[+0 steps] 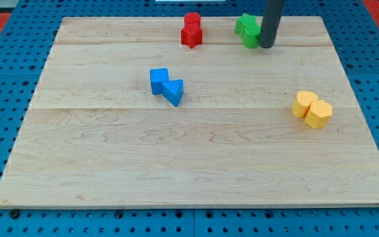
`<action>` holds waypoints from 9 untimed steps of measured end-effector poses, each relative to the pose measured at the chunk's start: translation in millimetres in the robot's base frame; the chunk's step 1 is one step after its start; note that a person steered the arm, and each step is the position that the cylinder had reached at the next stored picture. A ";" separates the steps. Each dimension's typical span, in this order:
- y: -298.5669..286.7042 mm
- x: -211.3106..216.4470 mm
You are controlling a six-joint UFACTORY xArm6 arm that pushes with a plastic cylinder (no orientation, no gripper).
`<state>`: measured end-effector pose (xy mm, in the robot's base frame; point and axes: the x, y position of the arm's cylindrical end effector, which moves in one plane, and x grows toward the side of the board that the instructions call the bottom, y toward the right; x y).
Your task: Move yellow hexagon towards bottom center
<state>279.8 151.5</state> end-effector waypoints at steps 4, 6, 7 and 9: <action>81.8 39.6; 122.2 131.2; 120.4 160.0; 18.6 199.1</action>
<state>478.9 170.1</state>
